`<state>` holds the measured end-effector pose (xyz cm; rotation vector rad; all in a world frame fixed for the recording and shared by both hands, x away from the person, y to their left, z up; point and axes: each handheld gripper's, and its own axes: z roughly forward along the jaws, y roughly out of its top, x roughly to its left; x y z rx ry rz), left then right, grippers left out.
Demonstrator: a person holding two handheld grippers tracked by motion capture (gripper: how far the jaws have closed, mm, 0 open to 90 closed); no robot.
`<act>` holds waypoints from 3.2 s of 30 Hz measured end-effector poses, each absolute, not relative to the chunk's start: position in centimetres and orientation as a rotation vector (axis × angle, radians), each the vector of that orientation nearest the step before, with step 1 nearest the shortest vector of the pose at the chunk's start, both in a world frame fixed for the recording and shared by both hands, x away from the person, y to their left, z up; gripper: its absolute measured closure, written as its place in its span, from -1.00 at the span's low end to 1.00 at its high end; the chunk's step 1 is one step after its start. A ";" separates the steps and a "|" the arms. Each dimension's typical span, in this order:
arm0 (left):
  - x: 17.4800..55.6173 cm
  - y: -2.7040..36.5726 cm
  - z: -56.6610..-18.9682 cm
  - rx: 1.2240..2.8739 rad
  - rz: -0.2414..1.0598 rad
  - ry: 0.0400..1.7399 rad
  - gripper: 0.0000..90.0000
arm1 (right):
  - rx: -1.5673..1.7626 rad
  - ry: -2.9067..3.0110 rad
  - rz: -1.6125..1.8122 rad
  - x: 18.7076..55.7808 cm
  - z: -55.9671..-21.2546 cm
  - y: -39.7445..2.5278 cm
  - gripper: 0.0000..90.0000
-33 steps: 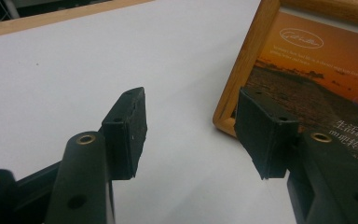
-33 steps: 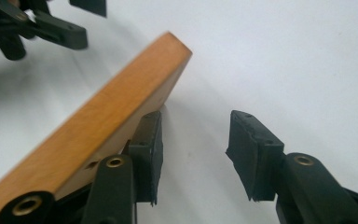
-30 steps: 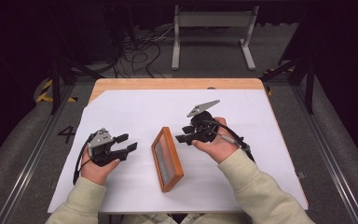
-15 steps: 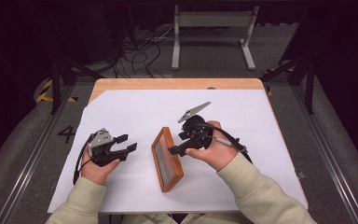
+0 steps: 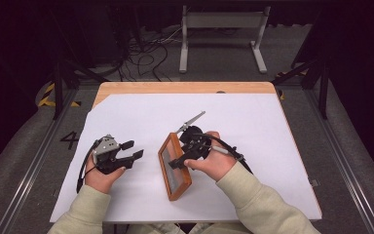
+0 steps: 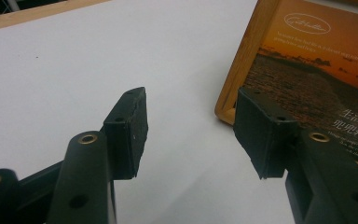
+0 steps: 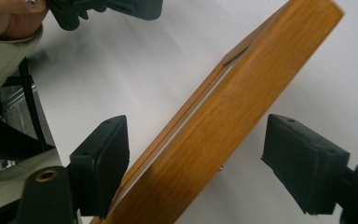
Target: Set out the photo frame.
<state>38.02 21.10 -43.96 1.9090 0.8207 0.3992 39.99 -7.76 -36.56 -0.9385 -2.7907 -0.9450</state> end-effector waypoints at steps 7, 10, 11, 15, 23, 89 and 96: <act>38.0 21.1 -44.0 1.914 0.398 0.822 0.00 | -0.958 -2.779 -0.901 40.1 -37.3 -7.1 -0.43; 38.1 21.1 -44.1 1.925 0.402 0.825 0.01 | -0.962 -2.776 -0.872 40.2 -37.6 -6.9 -0.43; 38.1 21.0 -44.1 1.924 0.403 0.826 0.01 | -0.962 -2.771 -0.866 40.2 -37.6 -6.8 -0.42; 38.1 21.0 -44.1 1.927 0.400 0.827 0.01 | -0.965 -2.757 -0.837 40.2 -37.8 -6.6 -0.27; 38.1 20.9 -44.2 1.941 0.391 0.827 0.01 | -0.965 -2.764 -0.781 40.1 -37.8 -6.2 0.04; 38.1 21.1 -44.3 1.936 0.399 0.846 -0.01 | -0.319 -3.016 -0.451 42.8 -31.3 -9.5 0.61; 38.0 21.1 -44.3 1.937 0.397 0.844 -0.01 | -0.083 -3.022 -0.433 43.3 -32.2 -9.1 0.61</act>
